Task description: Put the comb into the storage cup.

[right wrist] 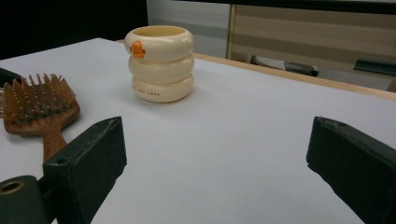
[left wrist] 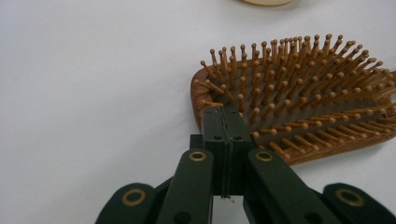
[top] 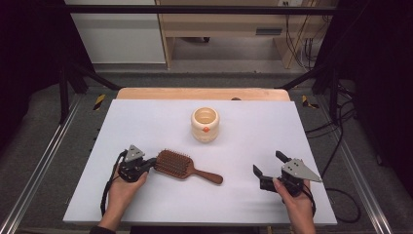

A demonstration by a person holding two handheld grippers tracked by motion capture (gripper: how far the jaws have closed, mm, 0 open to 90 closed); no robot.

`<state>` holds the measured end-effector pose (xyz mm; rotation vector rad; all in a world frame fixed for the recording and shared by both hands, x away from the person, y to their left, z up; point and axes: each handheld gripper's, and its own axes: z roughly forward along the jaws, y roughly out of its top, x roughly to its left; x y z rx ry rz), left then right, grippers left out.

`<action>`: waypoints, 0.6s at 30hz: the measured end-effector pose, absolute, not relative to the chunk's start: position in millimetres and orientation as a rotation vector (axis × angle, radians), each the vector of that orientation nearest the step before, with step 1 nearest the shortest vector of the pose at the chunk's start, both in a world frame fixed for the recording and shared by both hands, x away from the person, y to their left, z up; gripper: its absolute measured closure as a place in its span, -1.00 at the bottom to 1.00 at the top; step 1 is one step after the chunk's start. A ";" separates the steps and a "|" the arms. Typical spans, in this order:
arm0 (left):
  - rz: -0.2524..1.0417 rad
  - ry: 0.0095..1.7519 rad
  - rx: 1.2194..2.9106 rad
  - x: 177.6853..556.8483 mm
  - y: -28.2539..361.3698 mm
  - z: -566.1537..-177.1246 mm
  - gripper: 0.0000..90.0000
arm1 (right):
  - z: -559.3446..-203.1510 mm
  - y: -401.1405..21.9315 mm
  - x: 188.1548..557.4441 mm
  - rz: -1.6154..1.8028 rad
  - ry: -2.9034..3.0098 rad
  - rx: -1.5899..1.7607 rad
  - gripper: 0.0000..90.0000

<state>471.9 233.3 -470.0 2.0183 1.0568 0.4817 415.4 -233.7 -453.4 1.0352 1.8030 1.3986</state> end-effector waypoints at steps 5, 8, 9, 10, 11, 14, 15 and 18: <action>0.474 1.034 2.037 478.9 218.4 -469.1 1.00 | -453.2 -234.4 413.7 1.400 1.802 1.042 -0.89; 0.463 1.028 2.038 482.3 210.0 -469.0 1.00 | -453.6 -235.7 413.4 1.397 1.805 1.049 -0.89; 0.455 1.020 2.042 483.1 204.7 -468.9 1.00 | -453.7 -235.7 413.3 1.397 1.806 1.052 -0.89; 0.455 1.020 2.042 483.1 204.7 -468.9 1.00 | -453.7 -235.7 413.5 1.399 1.805 1.055 -0.89; 0.453 1.010 2.049 483.1 202.0 -468.6 1.00 | -453.7 -235.7 413.5 1.399 1.805 1.055 -0.89; 0.446 0.986 2.066 482.3 194.2 -467.8 1.00 | -453.8 -235.1 413.9 1.397 1.808 1.054 -0.89; 0.445 0.981 2.070 482.0 191.6 -467.7 1.00 | -453.9 -234.7 414.0 1.395 1.811 1.054 -0.89; 0.437 0.969 2.079 481.8 185.2 -467.6 1.00 | -454.2 -233.5 413.9 1.391 1.818 1.048 -0.89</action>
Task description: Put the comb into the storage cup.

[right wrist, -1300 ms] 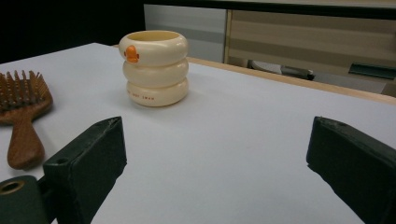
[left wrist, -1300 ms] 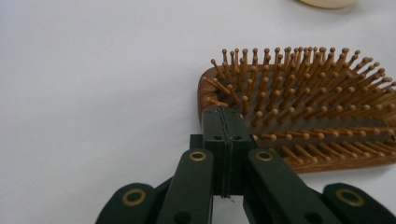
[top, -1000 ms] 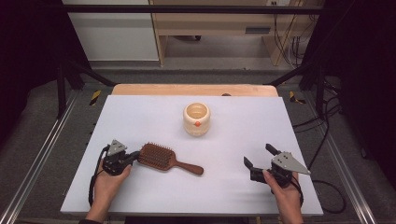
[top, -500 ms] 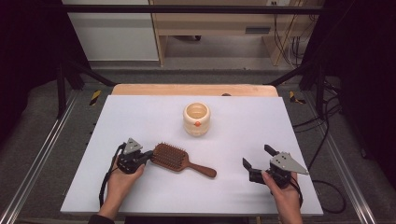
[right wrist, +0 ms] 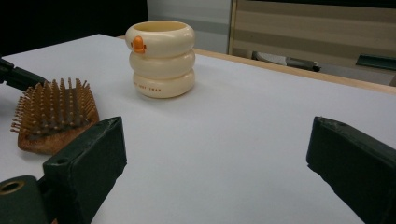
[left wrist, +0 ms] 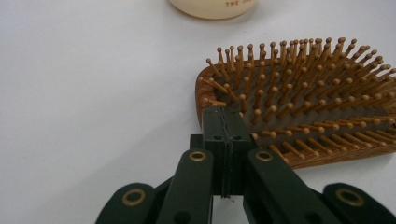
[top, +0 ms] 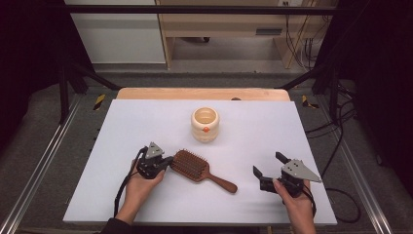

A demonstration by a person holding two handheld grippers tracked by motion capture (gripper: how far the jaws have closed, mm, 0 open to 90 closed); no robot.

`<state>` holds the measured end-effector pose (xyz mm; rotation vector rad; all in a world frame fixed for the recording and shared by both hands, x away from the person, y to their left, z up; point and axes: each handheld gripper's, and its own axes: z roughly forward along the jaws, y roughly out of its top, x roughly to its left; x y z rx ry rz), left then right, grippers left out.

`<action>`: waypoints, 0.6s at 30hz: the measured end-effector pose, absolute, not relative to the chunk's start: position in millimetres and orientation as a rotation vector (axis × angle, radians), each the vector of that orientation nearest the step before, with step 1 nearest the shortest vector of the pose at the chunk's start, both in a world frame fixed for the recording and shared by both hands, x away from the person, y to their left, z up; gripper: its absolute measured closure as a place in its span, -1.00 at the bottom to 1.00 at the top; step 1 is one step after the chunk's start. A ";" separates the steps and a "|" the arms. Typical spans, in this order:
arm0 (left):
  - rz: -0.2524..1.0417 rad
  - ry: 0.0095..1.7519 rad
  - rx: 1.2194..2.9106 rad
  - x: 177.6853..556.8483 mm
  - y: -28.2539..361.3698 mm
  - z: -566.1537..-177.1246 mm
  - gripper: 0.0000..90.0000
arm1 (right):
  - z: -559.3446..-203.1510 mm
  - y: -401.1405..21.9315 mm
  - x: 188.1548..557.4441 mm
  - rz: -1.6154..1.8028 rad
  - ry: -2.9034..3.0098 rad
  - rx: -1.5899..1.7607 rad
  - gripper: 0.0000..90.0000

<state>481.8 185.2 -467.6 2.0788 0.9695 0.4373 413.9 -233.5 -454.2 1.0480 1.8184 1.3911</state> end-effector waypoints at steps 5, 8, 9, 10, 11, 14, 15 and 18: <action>0.427 0.952 2.093 481.9 176.6 -466.9 1.00 | -454.8 -232.9 413.2 1.383 1.827 1.048 -0.89; 0.421 0.941 2.096 481.0 170.5 -467.2 1.00 | -455.1 -233.0 413.2 1.383 1.829 1.052 -0.89; 0.419 0.936 2.098 480.8 168.5 -467.3 1.00 | -455.1 -233.0 413.1 1.384 1.829 1.053 -0.89; 0.415 0.928 2.100 480.5 164.2 -467.6 1.00 | -455.2 -233.0 413.0 1.385 1.830 1.054 -0.89; 0.415 0.928 2.100 480.5 164.2 -467.6 1.00 | -455.2 -233.0 413.0 1.385 1.830 1.054 -0.89; 0.409 0.921 2.104 480.4 158.9 -467.4 1.00 | -455.4 -233.1 412.8 1.385 1.831 1.057 -0.89; 0.408 0.918 2.105 480.6 157.4 -467.2 1.00 | -455.5 -233.0 412.7 1.385 1.831 1.059 -0.89; 0.402 0.909 2.113 480.9 151.0 -466.9 1.00 | -455.7 -232.8 412.6 1.385 1.830 1.064 -0.89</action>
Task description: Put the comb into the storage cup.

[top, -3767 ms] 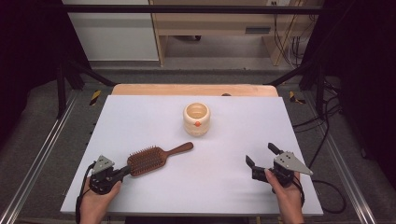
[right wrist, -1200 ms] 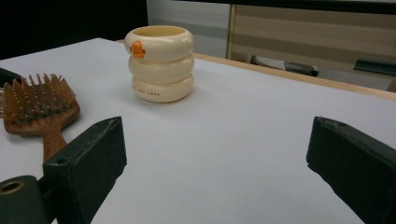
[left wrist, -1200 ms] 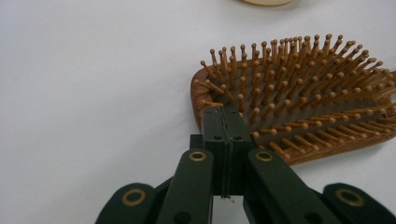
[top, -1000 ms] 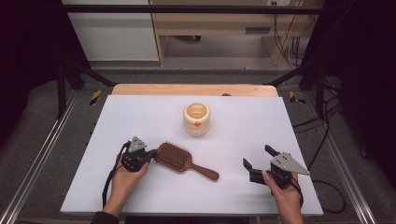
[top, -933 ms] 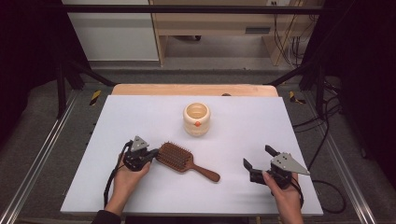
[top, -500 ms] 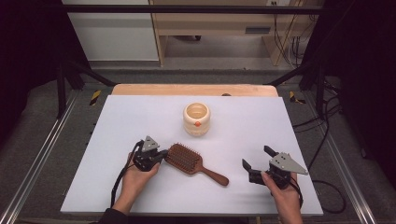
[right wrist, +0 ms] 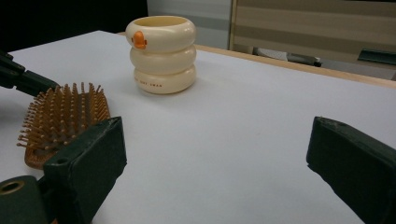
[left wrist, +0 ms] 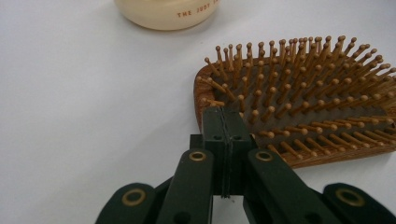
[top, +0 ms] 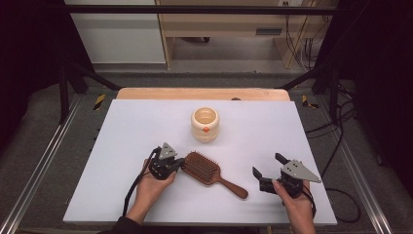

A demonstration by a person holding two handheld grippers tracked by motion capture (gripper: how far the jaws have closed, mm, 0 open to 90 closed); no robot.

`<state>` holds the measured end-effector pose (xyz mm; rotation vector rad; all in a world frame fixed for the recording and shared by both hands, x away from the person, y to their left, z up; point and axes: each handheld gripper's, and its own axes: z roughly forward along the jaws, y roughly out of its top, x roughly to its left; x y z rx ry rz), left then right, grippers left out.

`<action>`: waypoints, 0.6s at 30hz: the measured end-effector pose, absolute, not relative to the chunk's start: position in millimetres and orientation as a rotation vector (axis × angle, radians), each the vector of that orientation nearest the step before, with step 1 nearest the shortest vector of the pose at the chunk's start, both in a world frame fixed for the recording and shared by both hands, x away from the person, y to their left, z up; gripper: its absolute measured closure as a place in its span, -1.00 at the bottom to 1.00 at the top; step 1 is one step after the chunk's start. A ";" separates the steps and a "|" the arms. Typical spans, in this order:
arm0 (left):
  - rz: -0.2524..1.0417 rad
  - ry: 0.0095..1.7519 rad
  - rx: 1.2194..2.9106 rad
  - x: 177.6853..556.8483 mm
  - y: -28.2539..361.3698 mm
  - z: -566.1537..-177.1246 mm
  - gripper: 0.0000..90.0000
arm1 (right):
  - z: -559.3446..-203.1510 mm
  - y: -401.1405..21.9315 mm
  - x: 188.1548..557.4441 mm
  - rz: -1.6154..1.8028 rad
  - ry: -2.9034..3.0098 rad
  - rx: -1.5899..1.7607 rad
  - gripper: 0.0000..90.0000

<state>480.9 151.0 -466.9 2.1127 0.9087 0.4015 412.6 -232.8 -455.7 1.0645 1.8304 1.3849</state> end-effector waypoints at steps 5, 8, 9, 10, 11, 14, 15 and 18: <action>0.389 0.897 2.118 480.7 144.0 -466.9 1.00 | -455.9 -232.8 412.4 1.386 1.832 1.065 -0.89; 0.383 0.884 2.122 480.0 138.6 -466.9 1.00 | -456.4 -233.1 412.3 1.385 1.833 1.073 -0.89; 0.380 0.881 2.122 479.8 136.7 -467.0 1.00 | -456.4 -233.1 412.3 1.385 1.833 1.073 -0.89; 0.378 0.878 2.123 479.8 135.0 -466.9 1.00 | -456.5 -233.2 412.4 1.385 1.833 1.073 -0.89; 0.376 0.875 2.124 479.7 133.1 -466.9 1.00 | -456.7 -233.2 412.3 1.386 1.833 1.075 -0.89; 0.367 0.860 2.130 479.4 126.5 -467.0 1.00 | -457.2 -233.6 412.4 1.386 1.833 1.080 -0.89; 0.361 0.849 2.134 478.9 121.3 -467.0 1.00 | -457.3 -234.1 412.5 1.386 1.833 1.081 -0.89; 0.355 0.836 2.138 477.7 115.6 -467.1 1.00 | -457.4 -234.3 412.7 1.387 1.834 1.086 -0.89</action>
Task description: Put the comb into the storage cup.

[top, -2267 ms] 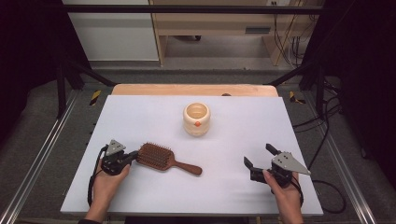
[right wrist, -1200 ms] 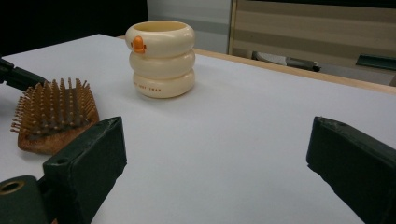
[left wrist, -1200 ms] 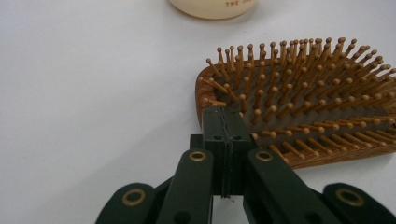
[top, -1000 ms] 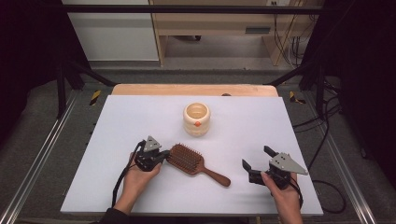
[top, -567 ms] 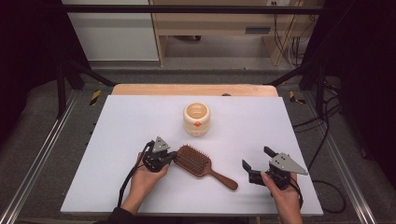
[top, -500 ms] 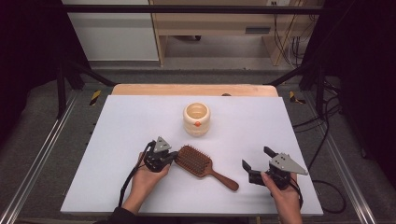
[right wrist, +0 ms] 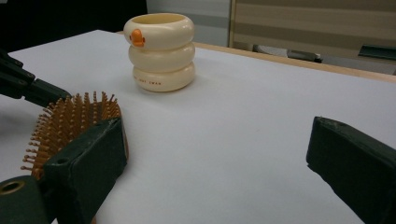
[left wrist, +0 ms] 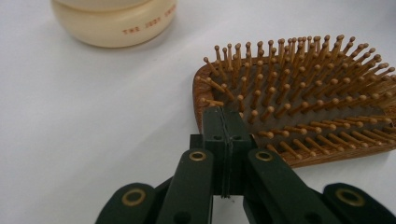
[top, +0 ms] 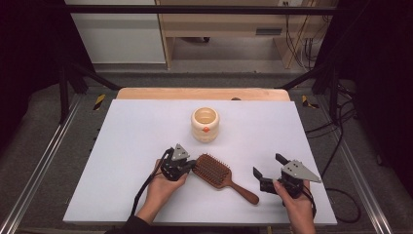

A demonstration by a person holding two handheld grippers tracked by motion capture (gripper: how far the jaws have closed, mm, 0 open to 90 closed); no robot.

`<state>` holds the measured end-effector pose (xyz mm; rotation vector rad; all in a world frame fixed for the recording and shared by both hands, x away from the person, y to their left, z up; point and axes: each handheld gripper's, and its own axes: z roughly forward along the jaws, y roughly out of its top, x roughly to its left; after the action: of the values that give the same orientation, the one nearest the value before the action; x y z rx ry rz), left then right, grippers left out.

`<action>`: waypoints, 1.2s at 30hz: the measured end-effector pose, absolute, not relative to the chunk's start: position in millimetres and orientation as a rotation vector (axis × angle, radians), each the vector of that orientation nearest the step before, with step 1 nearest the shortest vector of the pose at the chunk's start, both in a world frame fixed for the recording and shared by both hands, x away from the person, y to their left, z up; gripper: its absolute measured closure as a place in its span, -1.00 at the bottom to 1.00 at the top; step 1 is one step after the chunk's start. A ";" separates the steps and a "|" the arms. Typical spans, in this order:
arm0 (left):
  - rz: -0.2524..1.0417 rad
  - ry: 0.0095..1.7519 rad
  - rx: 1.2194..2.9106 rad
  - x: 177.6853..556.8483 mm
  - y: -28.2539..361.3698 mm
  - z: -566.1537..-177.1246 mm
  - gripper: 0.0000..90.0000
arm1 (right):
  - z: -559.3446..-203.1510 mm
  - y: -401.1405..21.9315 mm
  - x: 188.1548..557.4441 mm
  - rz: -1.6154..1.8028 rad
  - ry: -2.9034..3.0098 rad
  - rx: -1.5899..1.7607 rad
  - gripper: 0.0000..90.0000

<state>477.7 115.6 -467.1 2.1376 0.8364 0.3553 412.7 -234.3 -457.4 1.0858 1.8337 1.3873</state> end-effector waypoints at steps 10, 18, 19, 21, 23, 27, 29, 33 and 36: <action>0.338 0.777 2.151 470.3 91.1 -468.1 1.00 | -455.9 -235.0 411.8 1.394 1.827 1.083 -0.89; 0.385 0.783 2.127 468.2 95.0 -467.3 1.00 | -454.4 -233.7 412.4 1.398 1.831 1.071 -0.89; 0.391 0.785 2.122 467.4 96.1 -466.8 1.00 | -454.2 -233.0 412.1 1.398 1.831 1.072 -0.89; 0.402 0.786 2.107 464.8 100.3 -464.9 1.00 | -454.1 -232.8 411.4 1.397 1.836 1.070 -0.89; 0.427 0.781 2.096 461.1 105.9 -462.3 1.00 | -453.5 -233.2 410.7 1.391 1.845 1.072 -0.89; 0.462 0.784 2.056 452.3 123.4 -458.0 1.00 | -450.7 -235.1 409.7 1.392 1.857 1.102 -0.89; 0.488 0.784 2.040 446.0 134.2 -456.4 1.00 | -448.9 -234.8 409.9 1.388 1.873 1.115 -0.88; 0.539 0.793 1.989 430.9 161.8 -454.3 1.00 | -446.1 -230.3 409.0 1.370 1.918 1.116 -0.88; 0.577 0.809 1.950 421.7 180.4 -450.3 0.99 | -444.4 -224.5 409.1 1.341 1.950 1.102 -0.87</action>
<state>421.7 180.4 -450.3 1.9500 0.8089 0.5773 409.1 -224.5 -444.4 1.1015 1.9497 1.3410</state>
